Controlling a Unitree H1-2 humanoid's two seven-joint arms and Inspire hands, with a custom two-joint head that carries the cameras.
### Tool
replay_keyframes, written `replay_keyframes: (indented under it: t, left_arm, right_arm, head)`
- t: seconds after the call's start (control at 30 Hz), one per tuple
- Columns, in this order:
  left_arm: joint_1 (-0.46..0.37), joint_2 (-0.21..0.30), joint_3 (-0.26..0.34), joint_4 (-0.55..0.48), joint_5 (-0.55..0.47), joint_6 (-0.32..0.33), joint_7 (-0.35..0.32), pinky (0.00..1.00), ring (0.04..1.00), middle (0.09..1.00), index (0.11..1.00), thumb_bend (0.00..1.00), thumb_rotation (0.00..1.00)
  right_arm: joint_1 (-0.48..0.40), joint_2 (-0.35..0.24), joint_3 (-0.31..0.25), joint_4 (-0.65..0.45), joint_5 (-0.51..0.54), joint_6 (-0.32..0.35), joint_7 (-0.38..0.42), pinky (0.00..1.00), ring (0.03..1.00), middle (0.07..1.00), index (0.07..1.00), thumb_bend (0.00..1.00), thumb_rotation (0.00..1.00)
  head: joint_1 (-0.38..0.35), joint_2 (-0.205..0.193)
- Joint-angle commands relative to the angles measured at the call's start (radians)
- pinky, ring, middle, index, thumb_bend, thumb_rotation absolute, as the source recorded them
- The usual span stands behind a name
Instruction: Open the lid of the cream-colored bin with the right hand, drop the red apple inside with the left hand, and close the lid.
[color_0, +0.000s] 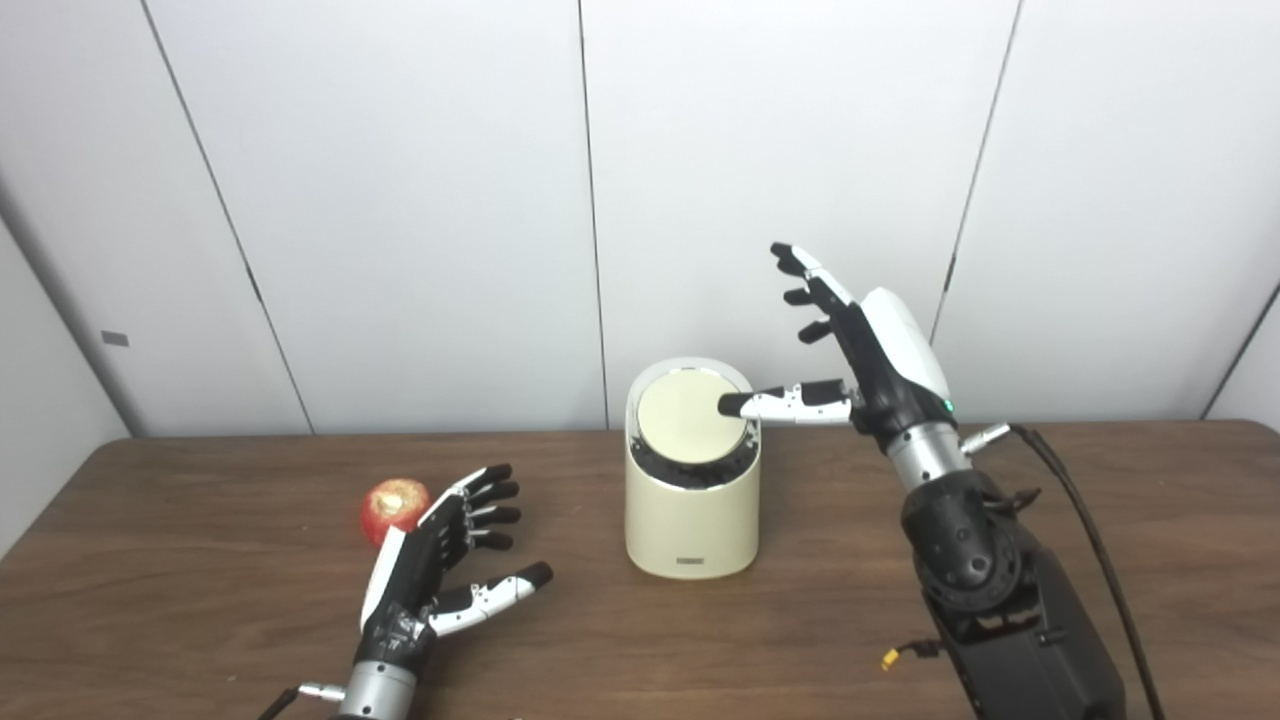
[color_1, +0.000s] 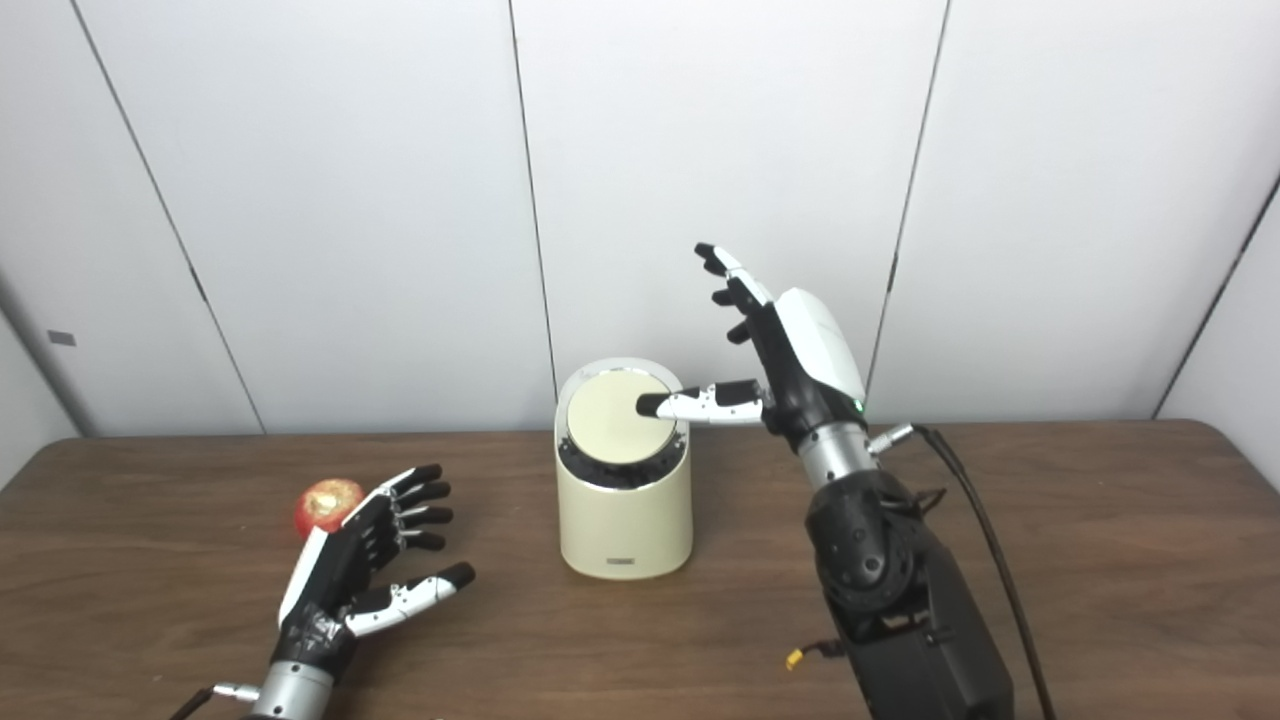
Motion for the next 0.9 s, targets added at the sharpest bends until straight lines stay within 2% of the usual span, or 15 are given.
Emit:
replay_keyframes:
  t: [0.0, 0.1, 0.33, 0.6, 0.87]
  left_arm:
    - [-0.015, -0.007, -0.003, -0.001, 0.003, -0.046, 0.013, 0.64, 0.732, 0.801, 0.837, 0.75, 0.12]
    - [-0.017, -0.008, -0.002, 0.001, -0.003, -0.048, 0.012, 0.65, 0.735, 0.805, 0.84, 0.75, 0.13]
    - [-0.018, -0.012, 0.001, 0.003, -0.01, -0.041, 0.01, 0.63, 0.736, 0.808, 0.837, 0.74, 0.1]
    - [-0.02, -0.013, 0.0, 0.011, -0.007, -0.049, 0.011, 0.66, 0.744, 0.802, 0.837, 0.75, 0.12]
    - [-0.018, -0.013, -0.002, 0.003, 0.005, -0.042, 0.02, 0.65, 0.734, 0.797, 0.833, 0.75, 0.12]
  right_arm:
    - [-0.061, -0.009, 0.014, -0.016, -0.029, 0.014, 0.015, 0.64, 0.804, 0.877, 0.908, 0.78, 0.26]
    - [-0.082, -0.022, 0.037, -0.002, -0.066, 0.039, 0.032, 0.66, 0.827, 0.882, 0.905, 0.8, 0.25]
    - [-0.092, -0.021, 0.067, 0.035, -0.098, 0.033, 0.037, 0.65, 0.826, 0.888, 0.888, 0.79, 0.2]
    - [-0.092, -0.018, 0.09, 0.102, -0.083, -0.015, 0.027, 0.66, 0.826, 0.896, 0.903, 0.79, 0.28]
    - [-0.09, -0.015, 0.108, 0.132, -0.081, -0.042, 0.02, 0.65, 0.82, 0.895, 0.897, 0.79, 0.22]
  head:
    - [-0.005, 0.0]
    - [-0.004, -0.002]
    - [-0.007, -0.001]
    - [-0.005, -0.001]
    - [0.0, 0.002]
